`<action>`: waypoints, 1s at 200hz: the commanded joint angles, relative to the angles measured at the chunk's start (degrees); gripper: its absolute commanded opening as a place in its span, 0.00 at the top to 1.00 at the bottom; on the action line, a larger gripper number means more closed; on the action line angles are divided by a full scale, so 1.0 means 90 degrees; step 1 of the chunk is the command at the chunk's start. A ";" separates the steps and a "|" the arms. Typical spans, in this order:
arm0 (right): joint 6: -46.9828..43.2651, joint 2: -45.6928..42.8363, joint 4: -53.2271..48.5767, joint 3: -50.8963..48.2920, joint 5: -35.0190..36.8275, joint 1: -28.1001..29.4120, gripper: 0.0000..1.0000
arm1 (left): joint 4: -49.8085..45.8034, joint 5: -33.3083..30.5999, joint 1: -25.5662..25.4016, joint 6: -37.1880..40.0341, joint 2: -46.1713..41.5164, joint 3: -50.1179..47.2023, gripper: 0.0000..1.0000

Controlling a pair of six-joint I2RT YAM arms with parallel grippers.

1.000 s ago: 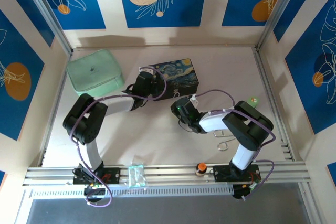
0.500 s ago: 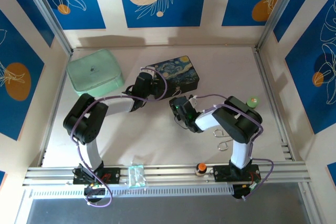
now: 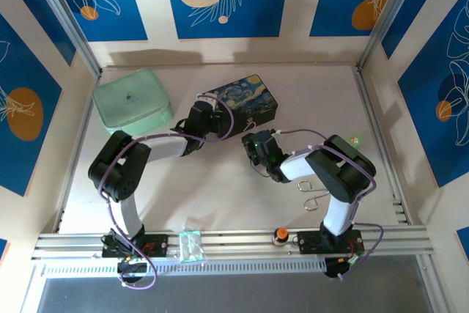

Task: Unlock a padlock with a key

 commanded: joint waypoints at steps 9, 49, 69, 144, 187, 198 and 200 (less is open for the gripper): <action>0.0320 0.0281 0.0785 -0.0572 0.0201 -0.0745 0.97 | -0.1385 -0.0012 0.0104 0.0284 0.0200 -0.0456 0.53; 0.0491 0.0815 0.1328 -0.0422 0.0145 -0.0758 0.98 | -0.1403 0.0027 0.0104 0.0333 0.0166 -0.0450 0.53; 0.0257 0.1109 0.1604 -0.0151 -0.0129 -0.0898 0.98 | -0.1381 0.0109 0.0104 0.0249 0.0040 -0.0483 0.53; 0.0106 0.1171 0.0898 -0.0081 -0.0162 -0.0348 0.98 | -0.2019 0.1126 0.0094 0.0326 -0.0951 0.0927 0.47; 0.0194 0.1492 0.1389 -0.0171 -0.0325 -0.0464 0.98 | -0.3044 0.1307 -0.0328 0.2014 -0.0254 0.2296 0.40; 0.0143 0.1459 0.1364 -0.0203 -0.0350 -0.0484 0.98 | -0.3084 0.1123 -0.0489 0.2494 -0.0085 0.2388 0.38; 0.0139 0.1454 0.1361 -0.0203 -0.0349 -0.0492 0.98 | -0.3077 0.1072 -0.0503 0.2570 -0.0053 0.2394 0.38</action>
